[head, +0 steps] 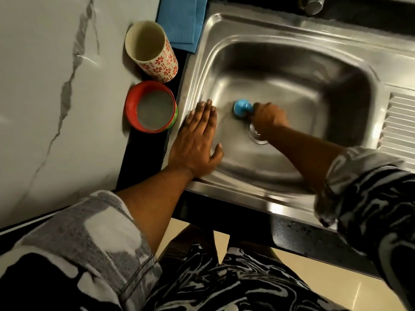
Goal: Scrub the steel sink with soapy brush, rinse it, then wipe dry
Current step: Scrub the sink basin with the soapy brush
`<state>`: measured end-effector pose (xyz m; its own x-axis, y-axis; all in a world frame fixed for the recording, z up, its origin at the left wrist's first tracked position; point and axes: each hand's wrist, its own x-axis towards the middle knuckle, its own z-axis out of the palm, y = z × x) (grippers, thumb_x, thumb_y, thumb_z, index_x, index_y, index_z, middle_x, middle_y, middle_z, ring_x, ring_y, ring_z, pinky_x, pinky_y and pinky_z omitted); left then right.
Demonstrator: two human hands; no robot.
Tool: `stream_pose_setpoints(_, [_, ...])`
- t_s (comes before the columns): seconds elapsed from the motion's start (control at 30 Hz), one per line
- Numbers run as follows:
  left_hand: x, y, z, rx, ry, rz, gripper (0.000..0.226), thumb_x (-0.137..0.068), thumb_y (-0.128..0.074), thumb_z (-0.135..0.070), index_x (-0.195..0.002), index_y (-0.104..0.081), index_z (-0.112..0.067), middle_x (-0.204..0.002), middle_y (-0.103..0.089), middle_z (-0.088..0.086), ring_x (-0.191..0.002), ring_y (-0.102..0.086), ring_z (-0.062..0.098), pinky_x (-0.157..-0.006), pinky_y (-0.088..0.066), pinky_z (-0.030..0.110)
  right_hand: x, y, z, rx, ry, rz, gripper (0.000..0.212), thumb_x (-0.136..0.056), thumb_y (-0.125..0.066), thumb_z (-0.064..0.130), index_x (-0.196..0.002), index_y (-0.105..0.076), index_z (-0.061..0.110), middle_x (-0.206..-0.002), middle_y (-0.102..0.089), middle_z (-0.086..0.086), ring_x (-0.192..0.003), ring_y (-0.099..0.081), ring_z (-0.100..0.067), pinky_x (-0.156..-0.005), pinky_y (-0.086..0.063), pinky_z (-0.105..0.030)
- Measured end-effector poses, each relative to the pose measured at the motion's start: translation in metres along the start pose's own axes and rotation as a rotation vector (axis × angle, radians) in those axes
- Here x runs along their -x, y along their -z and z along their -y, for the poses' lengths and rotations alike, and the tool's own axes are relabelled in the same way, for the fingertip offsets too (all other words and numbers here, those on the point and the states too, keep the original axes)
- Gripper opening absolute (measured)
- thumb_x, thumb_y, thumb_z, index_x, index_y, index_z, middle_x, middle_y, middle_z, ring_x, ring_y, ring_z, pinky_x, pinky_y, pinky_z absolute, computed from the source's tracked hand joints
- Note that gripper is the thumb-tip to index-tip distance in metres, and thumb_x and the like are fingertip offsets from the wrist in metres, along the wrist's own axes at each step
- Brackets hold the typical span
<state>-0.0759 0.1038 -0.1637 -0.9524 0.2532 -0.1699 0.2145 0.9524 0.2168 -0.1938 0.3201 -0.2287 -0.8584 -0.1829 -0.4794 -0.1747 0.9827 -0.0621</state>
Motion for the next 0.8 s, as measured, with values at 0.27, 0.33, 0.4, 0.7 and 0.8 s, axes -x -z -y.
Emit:
stream_pose_setpoints(0.27, [0.000, 0.002, -0.001, -0.028, 0.001, 0.009, 0.096, -0.094, -0.047, -0.047, -0.168, -0.005, -0.004, -0.177, -0.001, 0.017, -0.164, 0.003, 0.029, -0.132, -0.010, 0.049, 0.051, -0.025, 0.029, 0.064, 0.252, 0.138, 0.030, -0.107, -0.042, 0.032, -0.128, -0.055, 0.014, -0.115, -0.069, -0.013, -0.103, -0.069, -0.034, -0.079, -0.052, -0.042])
stream_pose_setpoints(0.33, [0.000, 0.003, -0.001, -0.031, 0.008, 0.004, 0.098, -0.092, -0.049, -0.046, -0.168, -0.004, -0.003, -0.177, -0.001, 0.017, -0.164, 0.004, 0.030, -0.131, -0.011, 0.050, 0.039, -0.023, 0.009, 0.047, 0.180, 0.111, 0.029, -0.107, -0.044, 0.035, -0.124, -0.059, 0.015, -0.117, -0.070, -0.014, -0.104, -0.068, -0.035, -0.084, -0.054, -0.042])
stream_pose_setpoints(0.4, [-0.001, 0.005, -0.001, -0.033, 0.021, -0.008, 0.101, -0.090, -0.053, -0.045, -0.168, -0.007, -0.001, -0.176, -0.002, 0.018, -0.164, 0.003, 0.031, -0.131, -0.012, 0.050, 0.011, -0.012, -0.007, 0.007, 0.034, 0.037, 0.029, -0.104, -0.049, 0.036, -0.121, -0.061, 0.016, -0.116, -0.069, -0.015, -0.104, -0.068, -0.037, -0.085, -0.053, -0.041])
stream_pose_setpoints(0.7, [0.003, 0.010, -0.006, -0.117, 0.159, 0.002, 0.106, -0.086, -0.049, -0.053, -0.167, -0.008, 0.003, -0.175, -0.001, 0.023, -0.164, 0.004, 0.031, -0.132, -0.010, 0.049, 0.016, -0.016, 0.026, -0.077, 0.077, 0.075, 0.034, -0.106, -0.040, 0.036, -0.124, -0.059, 0.014, -0.119, -0.067, -0.019, -0.109, -0.066, -0.040, -0.089, -0.052, -0.045])
stream_pose_setpoints(0.8, [0.001, 0.010, -0.005, -0.134, 0.151, 0.021, 0.105, -0.087, -0.046, -0.054, -0.167, -0.007, 0.000, -0.176, 0.001, 0.021, -0.164, 0.005, 0.030, -0.132, -0.009, 0.050, 0.028, -0.017, 0.006, -0.034, 0.128, 0.110, 0.034, -0.104, -0.047, 0.038, -0.126, -0.060, 0.017, -0.120, -0.068, -0.016, -0.108, -0.067, -0.038, -0.088, -0.053, -0.045])
